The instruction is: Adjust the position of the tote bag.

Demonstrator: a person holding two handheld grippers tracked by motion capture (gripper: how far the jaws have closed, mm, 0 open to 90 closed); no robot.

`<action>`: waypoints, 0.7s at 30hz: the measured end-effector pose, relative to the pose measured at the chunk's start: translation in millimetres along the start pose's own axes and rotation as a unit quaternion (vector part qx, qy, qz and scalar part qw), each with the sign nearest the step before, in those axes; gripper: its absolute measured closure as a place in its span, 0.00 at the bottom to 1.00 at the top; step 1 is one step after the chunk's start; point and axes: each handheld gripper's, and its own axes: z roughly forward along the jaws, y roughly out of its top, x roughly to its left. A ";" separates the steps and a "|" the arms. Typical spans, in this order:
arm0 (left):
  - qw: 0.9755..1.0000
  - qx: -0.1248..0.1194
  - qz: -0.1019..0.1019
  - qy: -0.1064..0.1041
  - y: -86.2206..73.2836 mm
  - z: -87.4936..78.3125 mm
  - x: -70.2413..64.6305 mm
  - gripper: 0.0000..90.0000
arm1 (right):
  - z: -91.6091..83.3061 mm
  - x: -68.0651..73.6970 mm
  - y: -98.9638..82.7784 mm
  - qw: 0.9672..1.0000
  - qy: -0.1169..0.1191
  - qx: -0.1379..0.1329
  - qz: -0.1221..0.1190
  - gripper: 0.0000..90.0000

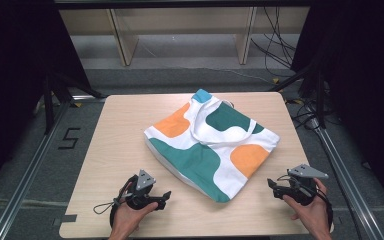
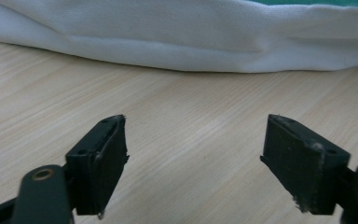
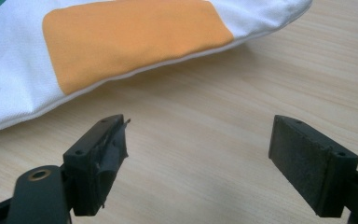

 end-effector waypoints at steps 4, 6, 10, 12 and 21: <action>1.000 -0.009 -0.012 -0.020 0.6 -1.4 -2.1 0.29 | 0.0 0.6 0.0 1.000 -0.010 -0.002 -0.009 0.22; 0.999 -0.012 -0.025 -0.038 1.1 -2.0 -6.6 0.30 | 1.1 1.3 0.2 1.000 -0.003 0.002 -0.006 0.23; 0.997 -0.012 -0.022 -0.069 5.0 0.3 -24.5 0.32 | 2.0 1.0 0.2 1.000 -0.002 0.004 -0.009 0.24; 0.997 -0.014 -0.026 -0.072 5.8 1.9 -29.2 0.33 | 1.7 0.4 0.3 1.000 -0.010 -0.001 -0.016 0.24; 0.990 -0.024 -0.038 -0.130 19.5 14.5 -56.5 0.40 | 2.4 1.5 0.7 1.000 -0.006 0.005 -0.013 0.25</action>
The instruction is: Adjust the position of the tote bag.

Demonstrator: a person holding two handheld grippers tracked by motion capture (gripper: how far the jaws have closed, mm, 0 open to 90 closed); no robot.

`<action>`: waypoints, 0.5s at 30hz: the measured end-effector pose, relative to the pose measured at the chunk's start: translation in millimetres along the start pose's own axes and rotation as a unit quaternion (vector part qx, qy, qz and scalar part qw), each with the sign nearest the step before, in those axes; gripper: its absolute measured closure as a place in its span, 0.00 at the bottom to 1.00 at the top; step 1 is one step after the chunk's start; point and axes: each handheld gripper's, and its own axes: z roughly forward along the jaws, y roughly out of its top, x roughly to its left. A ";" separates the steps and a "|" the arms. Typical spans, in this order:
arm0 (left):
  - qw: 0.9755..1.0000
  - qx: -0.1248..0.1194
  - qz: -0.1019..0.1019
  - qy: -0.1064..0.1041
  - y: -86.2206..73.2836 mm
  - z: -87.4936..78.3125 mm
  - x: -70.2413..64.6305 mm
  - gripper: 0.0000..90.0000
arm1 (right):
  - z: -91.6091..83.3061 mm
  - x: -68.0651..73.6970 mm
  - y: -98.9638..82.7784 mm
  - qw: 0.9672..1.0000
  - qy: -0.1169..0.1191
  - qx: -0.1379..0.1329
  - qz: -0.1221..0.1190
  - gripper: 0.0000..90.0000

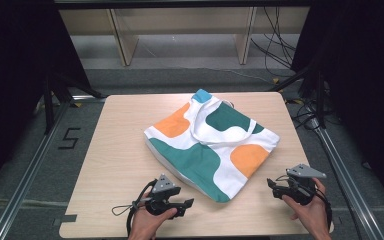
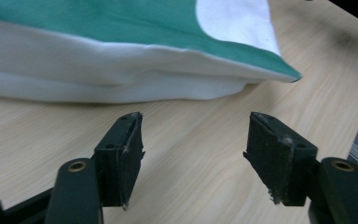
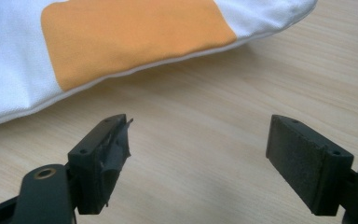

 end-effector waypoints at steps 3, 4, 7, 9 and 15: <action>0.999 -0.002 -0.016 -0.036 4.2 4.5 -3.3 0.41 | -0.5 0.3 0.1 1.000 0.001 -0.001 0.000 0.26; 0.999 0.001 -0.014 -0.040 6.0 5.5 -4.0 0.41 | -0.6 0.5 0.5 1.000 0.001 0.001 -0.001 0.26; 0.999 -0.005 -0.012 -0.039 10.9 11.1 -8.7 0.41 | -0.5 2.4 0.0 1.000 -0.005 -0.006 0.005 0.26; 0.999 0.000 -0.019 -0.038 13.6 16.7 -13.0 0.39 | 0.6 0.8 -0.5 1.000 -0.012 -0.011 -0.010 0.26; 0.995 0.007 -0.077 -0.065 19.7 39.6 -20.7 0.33 | 0.6 2.6 0.4 1.000 -0.009 -0.004 0.002 0.26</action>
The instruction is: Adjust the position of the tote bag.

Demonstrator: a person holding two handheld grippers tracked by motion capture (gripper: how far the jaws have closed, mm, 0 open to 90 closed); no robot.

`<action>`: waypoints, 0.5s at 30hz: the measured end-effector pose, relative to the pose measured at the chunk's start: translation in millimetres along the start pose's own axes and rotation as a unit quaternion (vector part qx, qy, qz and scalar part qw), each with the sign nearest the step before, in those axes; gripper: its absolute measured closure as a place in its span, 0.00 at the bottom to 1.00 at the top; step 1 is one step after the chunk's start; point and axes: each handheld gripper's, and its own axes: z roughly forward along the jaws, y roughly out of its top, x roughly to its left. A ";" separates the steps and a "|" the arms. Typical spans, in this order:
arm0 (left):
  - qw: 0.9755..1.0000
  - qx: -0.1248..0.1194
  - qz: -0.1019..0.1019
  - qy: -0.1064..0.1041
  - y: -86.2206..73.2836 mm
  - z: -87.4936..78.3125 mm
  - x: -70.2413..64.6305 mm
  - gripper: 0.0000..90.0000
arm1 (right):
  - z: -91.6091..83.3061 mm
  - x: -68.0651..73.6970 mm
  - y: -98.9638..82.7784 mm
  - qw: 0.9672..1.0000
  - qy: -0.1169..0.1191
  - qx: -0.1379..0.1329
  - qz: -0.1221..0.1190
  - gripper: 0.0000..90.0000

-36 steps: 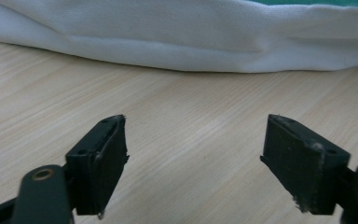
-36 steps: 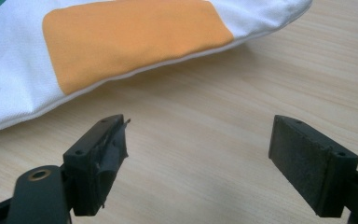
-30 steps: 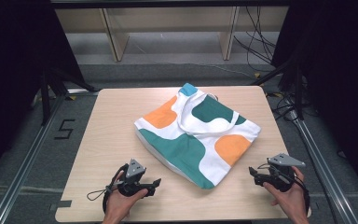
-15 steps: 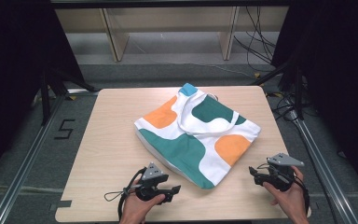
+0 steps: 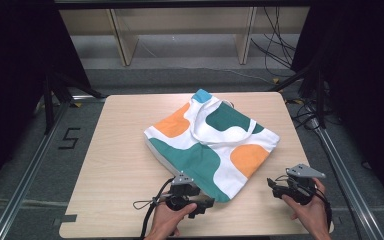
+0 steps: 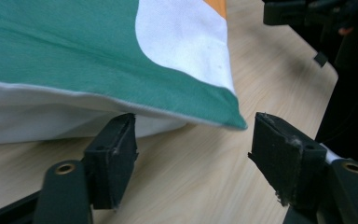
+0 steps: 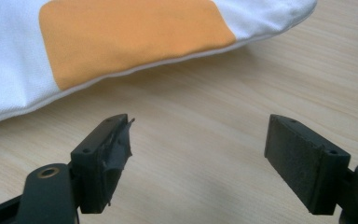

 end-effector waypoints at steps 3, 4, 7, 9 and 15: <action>1.000 -0.001 -0.005 0.000 5.0 5.0 1.3 0.30 | 2.7 -1.4 -1.2 1.000 -0.001 -0.001 -0.012 0.26; 1.000 0.000 -0.003 0.003 6.4 7.2 2.3 0.30 | 2.8 -1.3 -1.3 1.000 -0.002 -0.002 -0.012 0.26; 1.000 0.001 -0.011 0.017 7.5 15.1 6.5 0.31 | 1.7 -0.8 -0.2 1.000 0.004 0.003 -0.004 0.26; 1.000 0.001 -0.006 0.025 7.5 16.7 7.6 0.45 | 1.7 -1.4 -0.4 1.000 -0.005 -0.002 -0.011 0.26; 0.998 -0.016 0.052 0.037 6.2 14.8 13.4 0.85 | 1.4 -0.7 -0.2 1.000 0.003 0.001 0.000 0.26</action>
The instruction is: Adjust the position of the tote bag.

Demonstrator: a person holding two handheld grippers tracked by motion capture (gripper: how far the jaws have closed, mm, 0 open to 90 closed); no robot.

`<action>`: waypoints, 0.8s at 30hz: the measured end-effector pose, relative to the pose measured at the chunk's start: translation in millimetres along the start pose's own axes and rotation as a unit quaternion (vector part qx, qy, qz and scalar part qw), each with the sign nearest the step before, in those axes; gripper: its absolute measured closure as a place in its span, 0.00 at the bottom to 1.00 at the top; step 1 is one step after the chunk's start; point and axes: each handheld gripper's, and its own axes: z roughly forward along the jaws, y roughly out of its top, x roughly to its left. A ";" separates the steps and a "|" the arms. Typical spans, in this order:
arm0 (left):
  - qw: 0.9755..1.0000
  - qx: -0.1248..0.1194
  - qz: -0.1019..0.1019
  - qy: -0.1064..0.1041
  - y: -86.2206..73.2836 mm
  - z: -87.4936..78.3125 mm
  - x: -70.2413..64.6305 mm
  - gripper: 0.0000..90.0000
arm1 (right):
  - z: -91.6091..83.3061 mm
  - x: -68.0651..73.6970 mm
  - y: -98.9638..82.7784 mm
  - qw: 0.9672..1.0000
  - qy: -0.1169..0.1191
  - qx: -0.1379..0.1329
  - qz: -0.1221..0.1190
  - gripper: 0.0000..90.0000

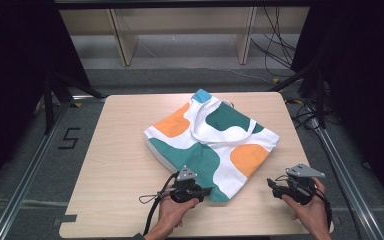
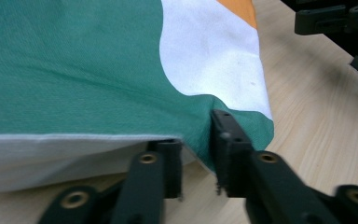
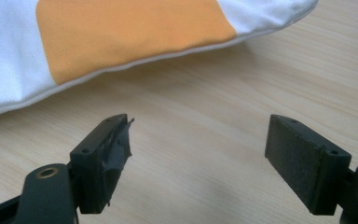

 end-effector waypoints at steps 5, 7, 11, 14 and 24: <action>1.000 -0.002 0.016 -0.002 -1.1 -1.0 4.5 0.96 | -1.2 -1.5 0.6 1.000 0.006 0.005 -0.007 0.26; 1.000 -0.004 0.024 -0.005 -1.5 -3.6 6.5 0.97 | -1.2 -1.4 0.8 1.000 0.007 0.006 -0.005 0.25; 1.000 -0.002 0.031 -0.001 -5.4 -19.9 17.9 0.97 | -1.1 -0.8 0.1 1.000 0.000 -0.008 0.002 0.25; 1.000 -0.001 0.031 0.006 -7.8 -29.7 27.3 0.97 | -2.0 -2.5 0.5 1.000 -0.005 -0.012 -0.006 0.25; 0.999 -0.002 0.028 0.046 -16.7 -71.9 68.7 0.97 | -3.3 1.4 3.9 0.999 0.026 -0.035 0.024 0.29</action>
